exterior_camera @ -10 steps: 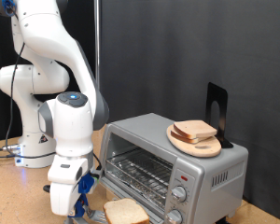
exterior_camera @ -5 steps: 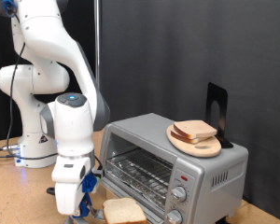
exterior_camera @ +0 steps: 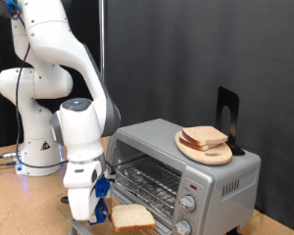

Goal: Make a piece of toast with the oven

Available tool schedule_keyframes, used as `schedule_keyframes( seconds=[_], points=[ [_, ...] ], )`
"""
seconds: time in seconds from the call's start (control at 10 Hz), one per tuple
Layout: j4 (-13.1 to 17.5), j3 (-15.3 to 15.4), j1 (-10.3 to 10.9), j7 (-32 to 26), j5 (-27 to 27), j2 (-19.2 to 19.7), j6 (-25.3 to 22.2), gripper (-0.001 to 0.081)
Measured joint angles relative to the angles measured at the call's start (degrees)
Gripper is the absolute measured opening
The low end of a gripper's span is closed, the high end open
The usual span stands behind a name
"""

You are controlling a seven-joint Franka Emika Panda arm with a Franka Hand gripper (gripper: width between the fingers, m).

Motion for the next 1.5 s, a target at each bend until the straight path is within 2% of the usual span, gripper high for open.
schedule_keyframes(
  seconds=[0.2,0.3,0.5,0.6,0.8,0.9,1.0,1.3,1.5],
  points=[
    [-1.0,9.9,-10.1,-14.7,14.7,-0.2,0.7,0.0393],
    [-1.4,12.2,-13.6,-19.4,18.5,-0.6,0.3,0.0393],
    [-1.6,13.1,-17.8,-24.6,21.8,-2.2,-3.6,0.0393],
    [-1.5,12.9,-19.5,-25.6,21.9,-3.8,-7.6,0.0393],
    [-0.9,11.8,-21.6,-25.9,20.5,-8.6,-18.6,0.0393],
    [-1.0,11.9,-21.5,-25.9,20.5,-8.3,-17.5,0.0393],
    [-1.0,11.9,-21.5,-28.4,19.5,-8.0,-18.1,0.0393],
    [1.1,11.7,-22.4,-41.6,13.9,-9.2,-25.5,0.0393],
    [3.4,11.8,-22.4,-43.4,10.9,-10.1,-28.5,0.0393]
  ],
)
